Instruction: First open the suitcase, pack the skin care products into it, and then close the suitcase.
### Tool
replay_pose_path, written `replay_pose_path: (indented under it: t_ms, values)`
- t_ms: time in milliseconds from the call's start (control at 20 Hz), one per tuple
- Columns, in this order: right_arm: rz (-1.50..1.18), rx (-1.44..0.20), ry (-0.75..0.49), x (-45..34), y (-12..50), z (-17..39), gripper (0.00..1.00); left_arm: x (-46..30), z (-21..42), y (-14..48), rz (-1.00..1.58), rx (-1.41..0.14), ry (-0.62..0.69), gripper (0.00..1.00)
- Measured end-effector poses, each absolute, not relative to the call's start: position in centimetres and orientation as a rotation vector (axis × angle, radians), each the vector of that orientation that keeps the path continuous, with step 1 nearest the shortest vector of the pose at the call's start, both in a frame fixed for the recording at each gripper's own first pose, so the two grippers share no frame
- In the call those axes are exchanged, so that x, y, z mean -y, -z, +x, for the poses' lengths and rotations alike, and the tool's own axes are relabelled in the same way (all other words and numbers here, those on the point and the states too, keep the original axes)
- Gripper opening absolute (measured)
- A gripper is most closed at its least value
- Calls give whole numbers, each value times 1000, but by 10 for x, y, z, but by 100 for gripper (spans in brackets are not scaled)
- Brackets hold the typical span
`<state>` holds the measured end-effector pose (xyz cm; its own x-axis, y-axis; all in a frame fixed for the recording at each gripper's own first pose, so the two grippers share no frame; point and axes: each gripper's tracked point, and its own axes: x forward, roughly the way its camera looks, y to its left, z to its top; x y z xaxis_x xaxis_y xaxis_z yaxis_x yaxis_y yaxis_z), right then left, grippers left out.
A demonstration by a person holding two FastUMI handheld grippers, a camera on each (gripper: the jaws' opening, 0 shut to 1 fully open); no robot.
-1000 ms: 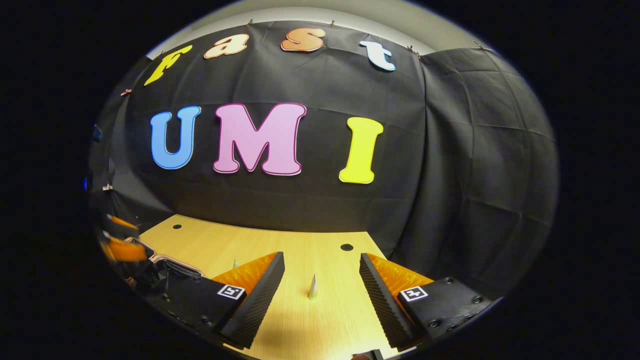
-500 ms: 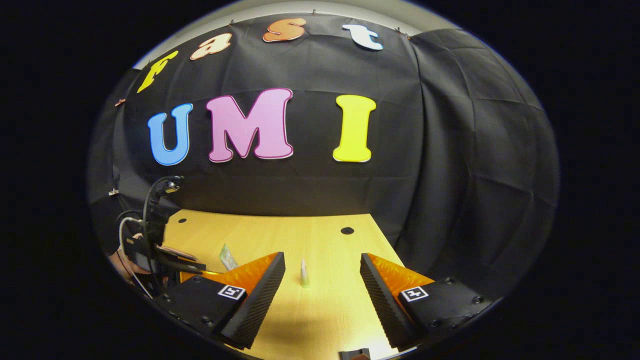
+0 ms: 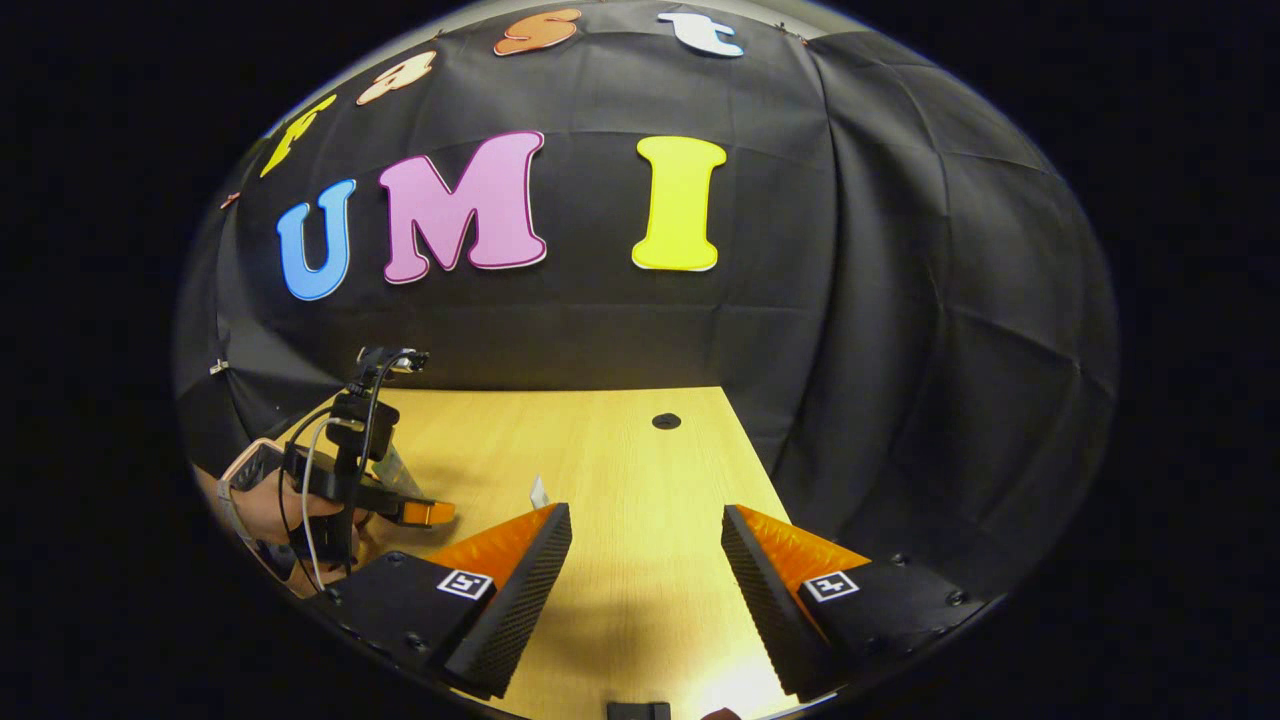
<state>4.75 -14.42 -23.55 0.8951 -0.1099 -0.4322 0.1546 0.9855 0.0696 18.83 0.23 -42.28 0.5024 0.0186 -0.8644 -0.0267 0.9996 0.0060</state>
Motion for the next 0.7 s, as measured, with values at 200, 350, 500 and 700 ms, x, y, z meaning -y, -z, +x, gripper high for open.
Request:
replay_pose_path:
  t_ms: [200,350,500,700]
  values:
    - [100,-485,78,137,260,67,96,-8,188,446,-77,-1090,-82,72]
    - [137,-541,-5,110,286,89,97,-4,185,446,-98,-1115,-70,47]
    - [193,-623,-87,77,319,107,97,5,171,428,-157,-1156,-41,44]
    - [185,-693,-159,46,356,136,97,26,168,340,-233,-1031,46,43]
